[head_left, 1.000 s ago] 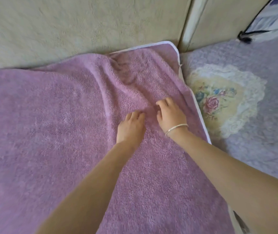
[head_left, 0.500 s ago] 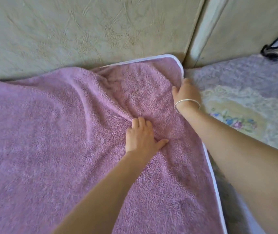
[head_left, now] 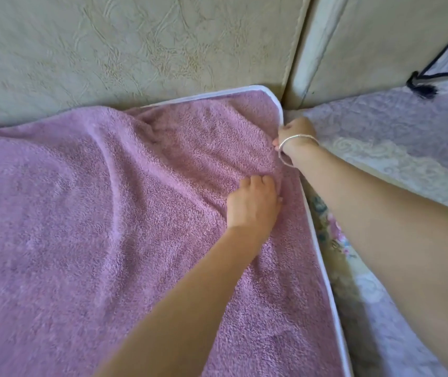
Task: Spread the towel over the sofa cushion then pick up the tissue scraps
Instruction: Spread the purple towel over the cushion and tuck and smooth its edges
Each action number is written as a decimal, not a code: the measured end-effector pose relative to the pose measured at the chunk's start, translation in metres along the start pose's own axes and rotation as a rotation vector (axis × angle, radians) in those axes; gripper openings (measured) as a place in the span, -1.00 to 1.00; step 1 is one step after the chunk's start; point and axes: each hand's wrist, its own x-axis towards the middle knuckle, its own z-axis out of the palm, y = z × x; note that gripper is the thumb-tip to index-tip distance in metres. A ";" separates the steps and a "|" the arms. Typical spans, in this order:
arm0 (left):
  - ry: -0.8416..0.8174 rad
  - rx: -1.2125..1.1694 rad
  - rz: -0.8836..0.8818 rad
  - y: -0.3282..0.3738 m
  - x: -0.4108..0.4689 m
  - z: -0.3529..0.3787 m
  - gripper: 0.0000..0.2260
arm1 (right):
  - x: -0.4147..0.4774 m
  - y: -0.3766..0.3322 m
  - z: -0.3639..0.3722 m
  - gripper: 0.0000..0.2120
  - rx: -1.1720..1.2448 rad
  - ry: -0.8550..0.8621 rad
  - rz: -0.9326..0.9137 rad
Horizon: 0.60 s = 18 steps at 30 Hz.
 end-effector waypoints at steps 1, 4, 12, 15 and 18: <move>-0.003 0.029 0.019 0.003 0.004 -0.001 -0.76 | 0.007 0.000 -0.003 -0.69 0.011 0.021 -0.013; -0.022 0.027 0.060 0.007 0.009 0.001 -0.79 | 0.034 0.004 -0.022 -0.77 0.045 0.081 0.018; -0.074 -0.072 0.111 0.002 0.003 0.006 -0.72 | 0.002 0.018 -0.017 -0.75 0.072 -0.038 -0.074; -0.072 -0.106 0.134 -0.002 0.003 0.009 -0.73 | -0.027 0.026 -0.022 -0.69 0.071 -0.054 -0.126; -0.046 -0.085 0.148 -0.002 0.001 0.007 -0.78 | -0.071 0.055 -0.027 -0.69 0.070 -0.051 -0.146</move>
